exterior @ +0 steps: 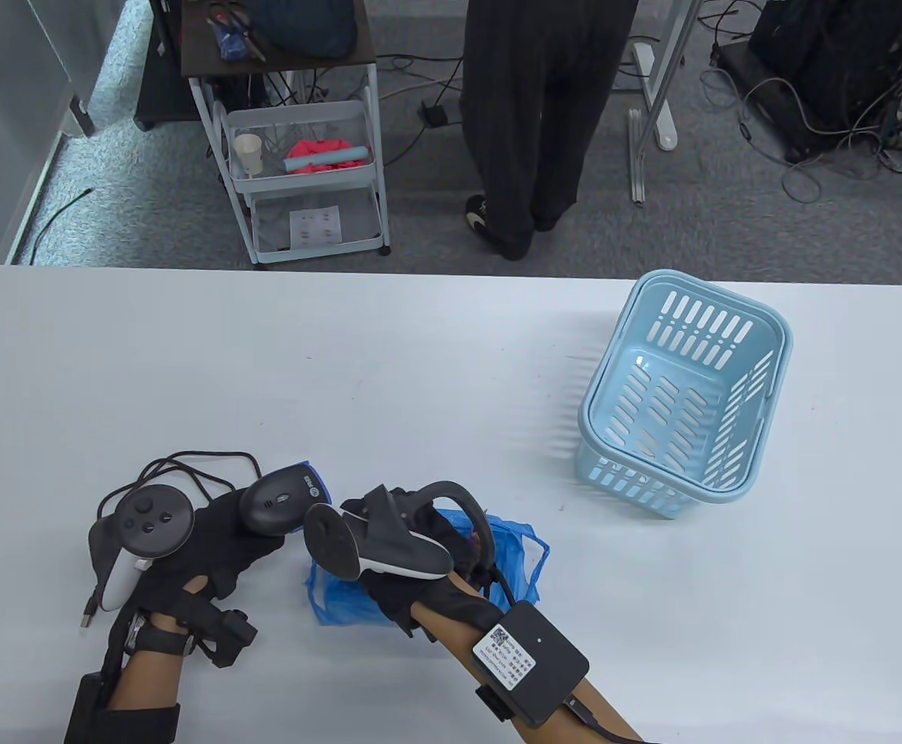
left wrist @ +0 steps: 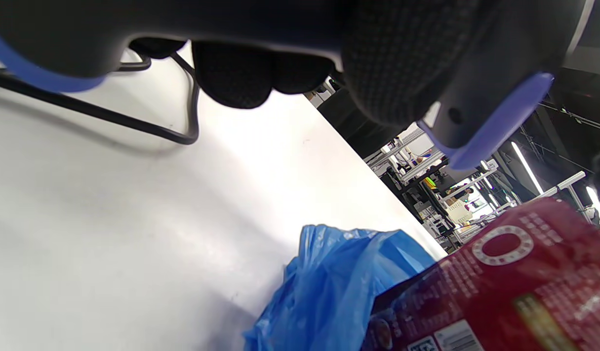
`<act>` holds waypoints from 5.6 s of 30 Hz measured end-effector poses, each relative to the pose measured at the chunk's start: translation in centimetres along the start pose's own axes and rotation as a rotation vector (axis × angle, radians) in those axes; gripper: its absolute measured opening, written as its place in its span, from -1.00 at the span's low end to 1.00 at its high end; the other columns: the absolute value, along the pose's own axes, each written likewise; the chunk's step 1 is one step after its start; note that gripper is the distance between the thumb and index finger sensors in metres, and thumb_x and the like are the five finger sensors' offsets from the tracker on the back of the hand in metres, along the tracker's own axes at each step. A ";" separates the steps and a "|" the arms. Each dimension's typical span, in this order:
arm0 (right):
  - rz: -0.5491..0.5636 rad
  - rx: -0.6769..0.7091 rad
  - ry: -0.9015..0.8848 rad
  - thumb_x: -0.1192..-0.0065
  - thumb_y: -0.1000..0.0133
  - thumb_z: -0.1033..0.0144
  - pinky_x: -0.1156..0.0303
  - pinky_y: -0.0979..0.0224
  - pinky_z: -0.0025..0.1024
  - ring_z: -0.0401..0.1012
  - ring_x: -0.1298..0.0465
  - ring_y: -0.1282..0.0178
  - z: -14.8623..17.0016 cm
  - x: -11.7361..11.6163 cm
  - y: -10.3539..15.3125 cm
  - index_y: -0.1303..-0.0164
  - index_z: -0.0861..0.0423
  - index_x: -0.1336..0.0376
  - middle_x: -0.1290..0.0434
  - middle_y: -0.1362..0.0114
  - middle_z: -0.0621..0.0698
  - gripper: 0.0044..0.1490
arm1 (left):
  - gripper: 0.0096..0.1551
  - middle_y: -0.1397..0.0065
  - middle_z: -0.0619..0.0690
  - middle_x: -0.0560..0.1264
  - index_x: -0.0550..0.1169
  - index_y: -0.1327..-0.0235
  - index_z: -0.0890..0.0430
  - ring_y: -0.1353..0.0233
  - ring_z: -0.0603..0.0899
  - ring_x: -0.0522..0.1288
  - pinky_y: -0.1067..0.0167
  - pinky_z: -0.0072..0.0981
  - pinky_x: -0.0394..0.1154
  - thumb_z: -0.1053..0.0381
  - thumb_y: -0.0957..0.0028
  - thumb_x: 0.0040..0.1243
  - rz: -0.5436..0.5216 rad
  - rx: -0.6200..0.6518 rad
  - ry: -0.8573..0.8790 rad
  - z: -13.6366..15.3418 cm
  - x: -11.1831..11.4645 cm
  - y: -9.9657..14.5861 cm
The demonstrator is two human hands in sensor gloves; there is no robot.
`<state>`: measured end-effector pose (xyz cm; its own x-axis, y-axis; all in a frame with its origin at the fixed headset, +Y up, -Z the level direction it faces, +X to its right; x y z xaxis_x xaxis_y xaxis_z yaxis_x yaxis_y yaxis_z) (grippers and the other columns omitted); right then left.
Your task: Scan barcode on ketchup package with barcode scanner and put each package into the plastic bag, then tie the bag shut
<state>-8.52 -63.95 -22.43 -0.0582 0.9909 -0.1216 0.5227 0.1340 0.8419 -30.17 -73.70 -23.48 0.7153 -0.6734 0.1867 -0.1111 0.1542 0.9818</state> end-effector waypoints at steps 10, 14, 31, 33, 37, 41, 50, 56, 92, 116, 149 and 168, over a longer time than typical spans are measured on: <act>-0.023 -0.008 0.045 -0.43 -0.07 0.31 -0.53 0.07 -0.17 0.05 -0.59 0.05 -0.2 -0.6 -0.4 -0.25 0.26 -0.37 -0.59 -0.13 0.22 -0.42 | -0.42 -0.32 -0.10 0.53 0.58 -0.25 -0.09 -0.24 0.20 0.62 -0.32 0.14 0.46 -0.14 0.07 0.43 0.002 0.003 -0.002 0.0 0.0 0.0; -0.031 -0.011 0.055 -0.44 -0.07 0.31 -0.53 0.07 -0.17 0.05 -0.59 0.05 -0.3 -0.7 -0.4 -0.25 0.26 -0.37 -0.59 -0.13 0.22 -0.42 | -0.42 -0.32 -0.10 0.53 0.58 -0.25 -0.08 -0.24 0.20 0.62 -0.32 0.14 0.46 -0.14 0.07 0.43 0.003 0.003 -0.003 0.0 0.0 0.0; -0.102 -0.035 0.083 -0.38 -0.11 0.26 -0.52 0.00 -0.15 0.07 -0.57 -0.02 -0.4 -0.5 -0.3 -0.31 0.23 -0.35 -0.56 -0.20 0.21 -0.41 | -0.42 -0.32 -0.11 0.53 0.58 -0.25 -0.08 -0.23 0.20 0.62 -0.32 0.14 0.46 -0.14 0.07 0.43 0.005 0.005 -0.012 -0.1 0.1 0.0; -0.114 -0.037 0.073 -0.37 -0.12 0.23 -0.52 -0.02 -0.13 0.08 -0.57 -0.04 -0.3 -0.5 -0.3 -0.33 0.23 -0.34 -0.55 -0.22 0.21 -0.39 | -0.42 -0.32 -0.10 0.53 0.58 -0.25 -0.08 -0.24 0.20 0.61 -0.32 0.14 0.46 -0.14 0.07 0.43 0.005 0.006 -0.012 -0.1 0.1 0.0; -0.092 -0.031 0.036 -0.36 -0.12 0.19 -0.50 -0.07 -0.11 0.10 -0.55 -0.09 -0.2 0.0 -0.1 -0.38 0.22 -0.31 -0.52 -0.27 0.23 -0.34 | -0.42 -0.32 -0.11 0.53 0.58 -0.25 -0.09 -0.23 0.20 0.62 -0.31 0.14 0.47 -0.14 0.08 0.43 0.005 0.005 -0.011 -0.1 0.1 0.0; -0.040 -0.024 -0.025 -0.33 -0.14 0.14 -0.47 -0.17 -0.03 0.14 -0.51 -0.20 0.1 1.3 0.4 -0.44 0.21 -0.26 -0.47 -0.36 0.24 -0.29 | -0.42 -0.32 -0.10 0.53 0.58 -0.25 -0.09 -0.23 0.20 0.62 -0.31 0.14 0.47 -0.14 0.08 0.43 0.006 0.002 -0.011 -0.1 0.2 0.0; 0.137 -0.036 -0.146 -0.23 -0.18 0.07 -0.42 -0.28 0.06 0.18 -0.46 -0.31 3.1 4.6 3.0 -0.49 0.20 -0.23 -0.42 -0.43 0.26 -0.26 | -0.42 -0.32 -0.10 0.53 0.58 -0.25 -0.09 -0.23 0.20 0.62 -0.32 0.14 0.46 -0.14 0.07 0.43 0.005 -0.004 -0.012 -0.1 0.1 0.1; 0.189 -0.082 -0.178 -0.21 -0.18 0.01 -0.37 -0.36 0.13 0.22 -0.41 -0.39 6.9 4.7 6.1 -0.53 0.19 -0.19 -0.38 -0.49 0.28 -0.21 | -0.42 -0.32 -0.10 0.53 0.58 -0.25 -0.08 -0.23 0.20 0.62 -0.31 0.14 0.46 -0.14 0.07 0.43 0.005 -0.003 -0.017 -0.1 0.0 0.1; 0.148 -0.318 -0.103 -0.11 -0.13 -0.30 0.25 -0.59 0.46 0.28 0.09 -0.75 16.8 -8.9 15.4 -0.75 0.09 0.14 0.06 -0.78 0.30 0.13 | -0.42 -0.33 -0.10 0.53 0.58 -0.25 -0.08 -0.24 0.20 0.61 -0.31 0.14 0.47 -0.16 0.07 0.41 0.003 -0.006 -0.048 -0.2 0.4 0.1; 0.071 -0.347 -0.177 -0.07 -0.13 -0.34 0.41 -0.55 0.46 0.29 0.26 -0.75 18.7 -10.5 15.6 -0.75 0.10 0.26 0.22 -0.78 0.31 0.20 | -0.26 -0.37 -0.01 0.43 0.46 -0.39 0.01 -0.26 0.25 0.55 -0.30 0.14 0.47 -0.17 0.06 0.40 -0.052 -0.075 0.041 1.5 -0.9 0.1; 0.053 -0.360 -0.210 -0.07 -0.14 -0.32 0.40 -0.55 0.46 0.29 0.25 -0.74 18.9 -10.8 15.5 -0.75 0.12 0.24 0.22 -0.78 0.31 0.19 | -0.10 -0.38 0.06 0.47 0.37 -0.53 0.07 -0.29 0.30 0.57 -0.29 0.14 0.47 -0.27 0.06 0.29 -0.017 -0.291 -0.253 3.4 0.2 -0.7; 0.056 -0.361 -0.222 -0.07 -0.14 -0.31 0.40 -0.55 0.46 0.29 0.25 -0.74 18.9 -11.0 15.4 -0.75 0.12 0.24 0.21 -0.78 0.31 0.18 | -0.17 -0.49 0.08 0.39 0.30 -0.58 0.02 -0.38 0.33 0.50 -0.35 0.17 0.42 -0.25 -0.05 0.15 -0.128 -0.383 -0.386 4.2 -1.2 -0.3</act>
<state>16.23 -73.05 -18.05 0.1670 0.9748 -0.1480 0.1862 0.1162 0.9756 -33.85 -75.97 -23.83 0.3939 -0.9089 0.1367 0.2705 0.2568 0.9278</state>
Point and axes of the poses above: the tracker on the back of each hand, its own z axis roughly to the little-finger side, its own y axis roughly from the fingertips to the wrist, x = y × z, the point moved 2 cm from there along -y, roughly from the wrist to the fingertips
